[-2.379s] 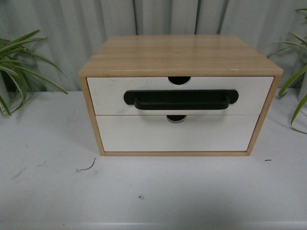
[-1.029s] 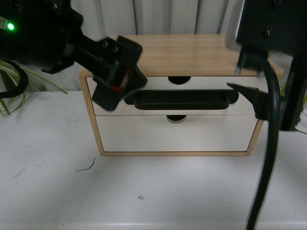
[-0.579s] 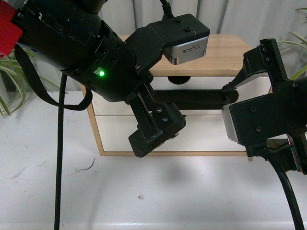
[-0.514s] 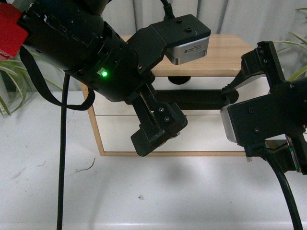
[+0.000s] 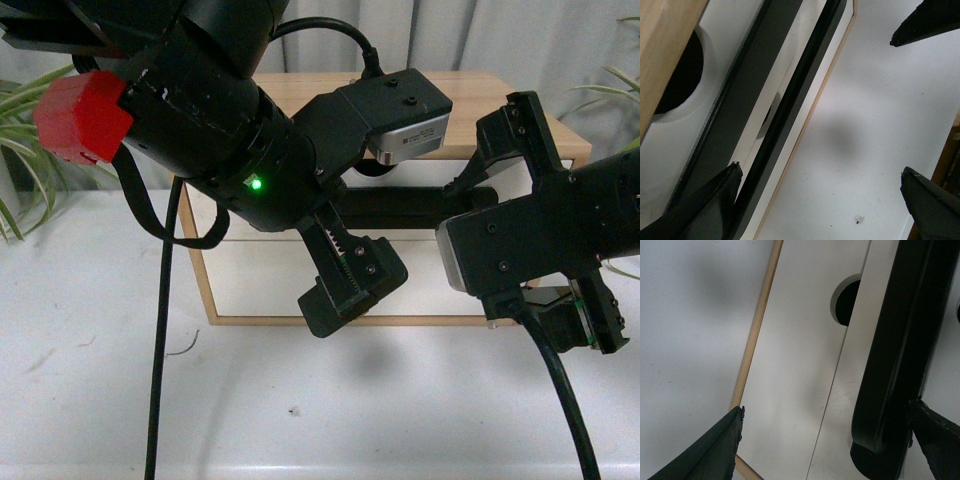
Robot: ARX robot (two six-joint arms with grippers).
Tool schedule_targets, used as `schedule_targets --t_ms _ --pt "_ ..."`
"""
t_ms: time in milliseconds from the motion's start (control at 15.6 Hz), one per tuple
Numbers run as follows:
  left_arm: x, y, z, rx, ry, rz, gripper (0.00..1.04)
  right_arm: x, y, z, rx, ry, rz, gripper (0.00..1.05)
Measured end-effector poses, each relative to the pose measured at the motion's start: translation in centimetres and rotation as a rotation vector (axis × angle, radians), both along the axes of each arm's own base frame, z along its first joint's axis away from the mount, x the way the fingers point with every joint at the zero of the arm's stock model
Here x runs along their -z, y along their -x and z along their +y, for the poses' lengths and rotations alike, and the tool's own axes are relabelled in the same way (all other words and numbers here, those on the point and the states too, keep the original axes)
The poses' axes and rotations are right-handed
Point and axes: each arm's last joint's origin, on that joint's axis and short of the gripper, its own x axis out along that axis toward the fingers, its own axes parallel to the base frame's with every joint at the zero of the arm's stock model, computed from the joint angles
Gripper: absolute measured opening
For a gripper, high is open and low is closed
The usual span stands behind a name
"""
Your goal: Pull drawer
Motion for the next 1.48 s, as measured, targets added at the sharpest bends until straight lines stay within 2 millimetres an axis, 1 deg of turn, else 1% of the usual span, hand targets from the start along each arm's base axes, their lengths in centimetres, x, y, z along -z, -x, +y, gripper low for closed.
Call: schedule_targets --t_ms 193,321,450,579,643,836,1221,1350,1479 --pt "0.7 -0.2 -0.5 0.004 -0.004 0.001 0.98 1.1 0.0 0.5 -0.01 0.003 0.035 0.98" --pt "0.8 -0.1 -0.9 0.016 -0.001 -0.004 0.98 1.5 0.0 0.6 -0.003 -0.009 0.05 0.98" --pt "1.3 0.4 -1.1 0.026 0.003 -0.012 0.98 1.9 0.5 0.6 0.008 -0.036 0.069 0.98" --pt "1.6 1.2 -1.0 0.041 0.006 -0.016 0.98 1.8 1.2 0.4 0.02 -0.047 0.105 0.98" --pt "1.7 1.9 -1.0 0.055 0.014 -0.015 0.98 1.8 1.9 0.3 0.027 -0.048 0.129 0.98" --pt "1.9 3.4 -0.8 0.076 0.032 -0.019 0.98 1.6 3.4 -0.1 0.052 -0.038 0.162 0.98" --pt "2.2 8.5 0.2 0.141 0.06 0.011 0.98 1.2 9.0 0.0 0.05 0.007 0.25 0.98" --pt "2.3 10.2 0.8 0.156 0.075 0.03 0.98 1.1 10.7 0.0 0.043 0.011 0.282 0.98" --pt "2.4 11.4 1.6 0.154 0.078 0.045 0.98 0.8 12.2 -0.2 0.038 0.016 0.314 0.98"
